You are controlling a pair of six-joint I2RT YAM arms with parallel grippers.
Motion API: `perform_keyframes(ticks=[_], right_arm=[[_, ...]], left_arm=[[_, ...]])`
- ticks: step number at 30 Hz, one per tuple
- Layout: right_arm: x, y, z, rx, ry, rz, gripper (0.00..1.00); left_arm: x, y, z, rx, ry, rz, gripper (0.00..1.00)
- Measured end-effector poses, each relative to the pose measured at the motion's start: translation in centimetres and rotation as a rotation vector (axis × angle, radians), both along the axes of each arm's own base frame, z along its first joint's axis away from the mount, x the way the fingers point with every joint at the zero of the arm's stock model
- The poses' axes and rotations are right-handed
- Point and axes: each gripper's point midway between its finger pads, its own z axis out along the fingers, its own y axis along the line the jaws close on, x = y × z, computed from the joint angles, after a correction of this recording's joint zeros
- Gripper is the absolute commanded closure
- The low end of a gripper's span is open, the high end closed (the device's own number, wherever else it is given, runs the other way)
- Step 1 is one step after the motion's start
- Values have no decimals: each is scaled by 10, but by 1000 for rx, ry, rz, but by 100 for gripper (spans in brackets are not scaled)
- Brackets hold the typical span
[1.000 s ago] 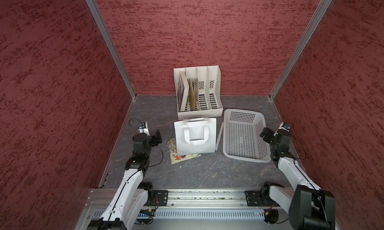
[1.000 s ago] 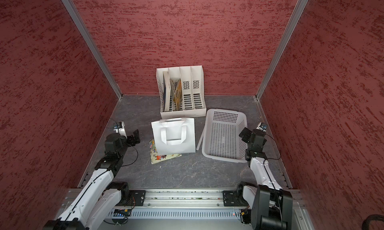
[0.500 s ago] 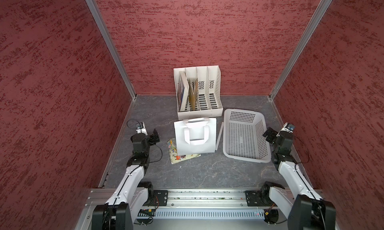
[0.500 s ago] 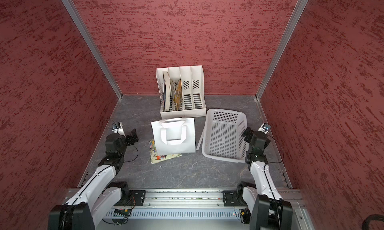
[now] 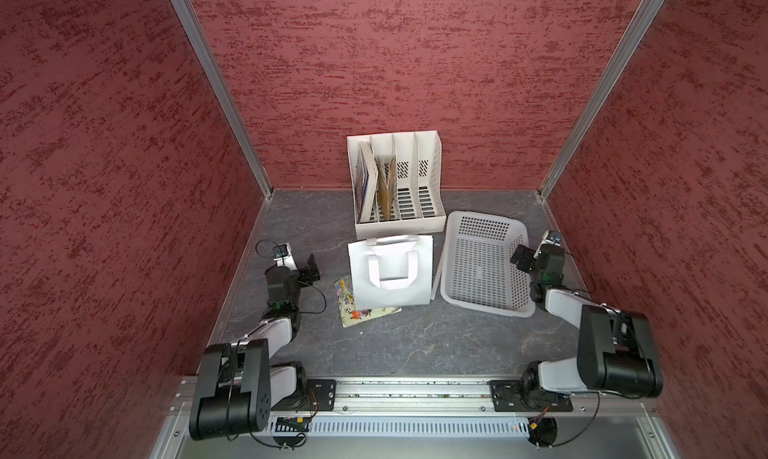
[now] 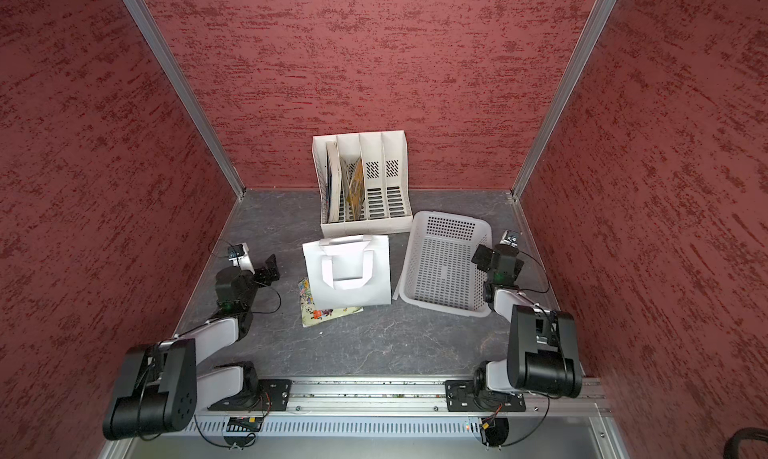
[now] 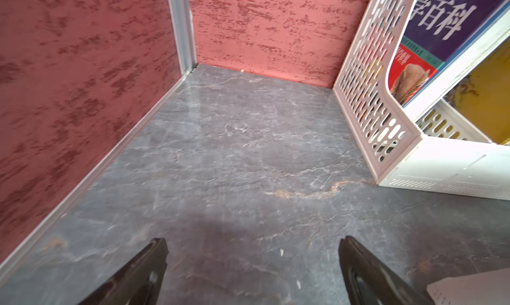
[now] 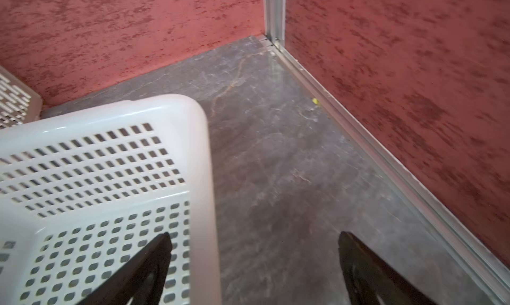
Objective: Place the ice pack in the delivery bag
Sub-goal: Reset both arms
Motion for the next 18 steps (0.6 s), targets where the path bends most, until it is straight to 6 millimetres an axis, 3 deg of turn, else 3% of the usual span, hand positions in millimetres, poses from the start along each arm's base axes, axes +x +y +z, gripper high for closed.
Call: perform_keyframes(ticks=[4,9,15,18], right_arm=[[5,26,10,-1,-55,132,1],[8,41,16,0,-93,201,2],[21,74,17,-100,-133,261,1],[18,78,19,-140,-196,265,1]], left_arm=[[16,-9,-1,-10,-30,-43,0],[40,-41,-10,25,-7,-151,0],[43,-36,-6,29,-27,-137,0],[44,-36,-5,34,-31,-130,0]])
